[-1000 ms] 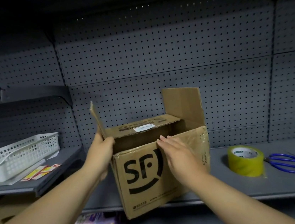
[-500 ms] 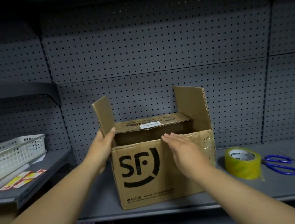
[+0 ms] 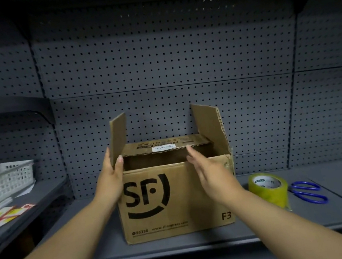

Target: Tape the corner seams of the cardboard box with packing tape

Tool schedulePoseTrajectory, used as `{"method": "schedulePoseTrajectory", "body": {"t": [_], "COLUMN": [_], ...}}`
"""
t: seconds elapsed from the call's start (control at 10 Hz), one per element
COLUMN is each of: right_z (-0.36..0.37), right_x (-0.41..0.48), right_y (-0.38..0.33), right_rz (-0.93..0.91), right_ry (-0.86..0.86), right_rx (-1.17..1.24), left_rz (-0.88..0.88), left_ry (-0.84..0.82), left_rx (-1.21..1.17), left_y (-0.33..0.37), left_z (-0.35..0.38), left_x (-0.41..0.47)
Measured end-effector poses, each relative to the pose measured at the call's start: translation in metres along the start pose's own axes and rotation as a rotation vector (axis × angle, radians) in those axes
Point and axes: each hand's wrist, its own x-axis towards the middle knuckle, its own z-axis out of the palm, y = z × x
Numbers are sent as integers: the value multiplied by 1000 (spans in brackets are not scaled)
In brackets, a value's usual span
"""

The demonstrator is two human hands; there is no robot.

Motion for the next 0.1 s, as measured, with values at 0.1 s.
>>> {"method": "schedulePoseTrajectory", "body": {"t": [0.1], "right_z": [-28], "right_x": [-3], "right_y": [-8], "right_rz": [71], "right_ry": [142], "right_rx": [283], "left_rz": [-59], "left_ry": [122], "left_rx": [4], "left_y": [6], "left_z": [-2], "left_x": [-7]}}
